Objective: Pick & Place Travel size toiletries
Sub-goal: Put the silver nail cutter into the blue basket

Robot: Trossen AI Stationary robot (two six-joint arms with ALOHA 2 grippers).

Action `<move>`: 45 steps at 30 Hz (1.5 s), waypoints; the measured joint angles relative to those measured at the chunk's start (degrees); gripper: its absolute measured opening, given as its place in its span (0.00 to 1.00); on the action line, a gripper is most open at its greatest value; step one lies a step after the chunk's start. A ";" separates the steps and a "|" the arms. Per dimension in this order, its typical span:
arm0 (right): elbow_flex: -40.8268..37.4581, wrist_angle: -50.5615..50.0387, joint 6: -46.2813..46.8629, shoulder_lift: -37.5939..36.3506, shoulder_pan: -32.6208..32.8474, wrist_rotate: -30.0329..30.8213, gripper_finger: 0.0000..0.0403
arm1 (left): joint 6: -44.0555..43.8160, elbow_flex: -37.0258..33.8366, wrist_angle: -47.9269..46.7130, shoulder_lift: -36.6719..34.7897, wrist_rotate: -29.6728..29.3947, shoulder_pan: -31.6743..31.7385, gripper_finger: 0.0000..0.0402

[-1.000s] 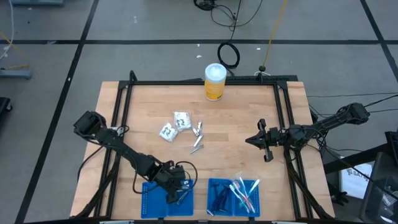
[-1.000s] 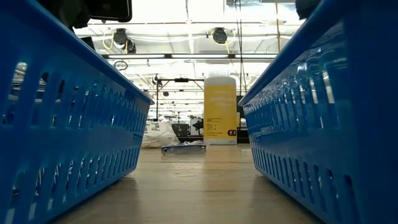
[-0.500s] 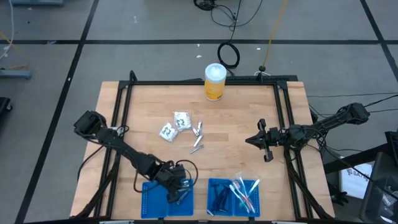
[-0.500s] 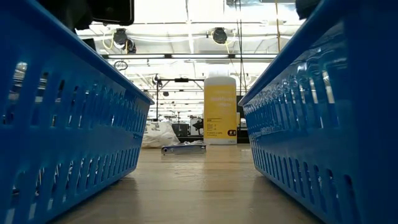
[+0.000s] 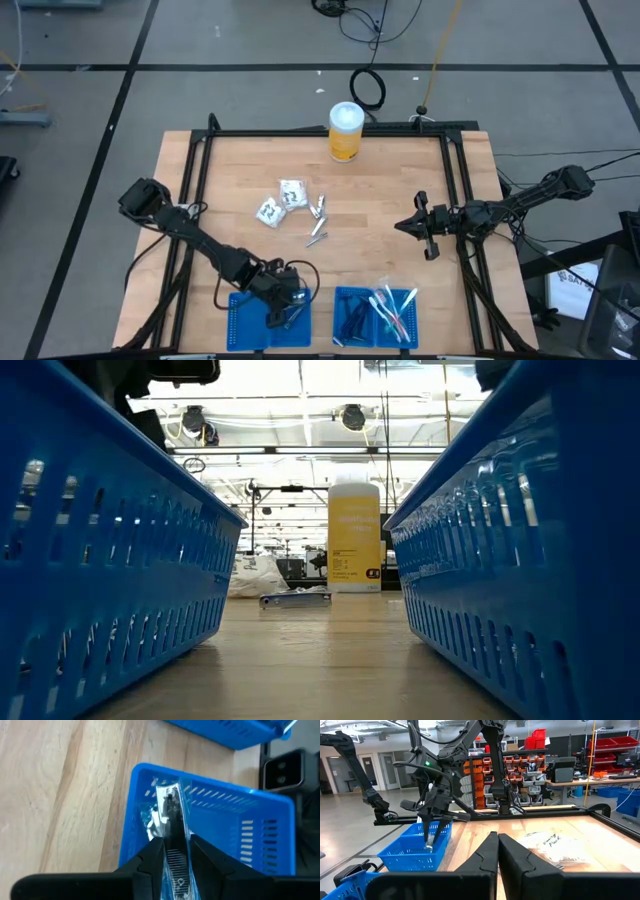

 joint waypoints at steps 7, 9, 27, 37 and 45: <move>0.00 0.01 0.00 0.00 -0.02 0.00 0.01 | -4.15 0.00 0.57 -0.01 -1.01 0.00 0.27; 0.00 -0.01 0.00 0.00 -0.01 -0.01 0.01 | -4.39 0.00 0.60 -0.02 -1.97 0.00 0.31; 0.00 0.01 0.00 -0.01 -0.02 -0.02 0.01 | 12.18 0.07 4.23 -4.95 -13.41 8.24 0.42; 0.00 0.01 0.00 -0.02 -0.02 0.00 0.01 | 12.47 0.11 4.17 1.03 -11.49 20.37 0.38; 0.00 0.00 0.00 -0.01 -0.02 0.00 0.01 | 14.36 0.02 7.64 8.97 -10.64 22.67 0.38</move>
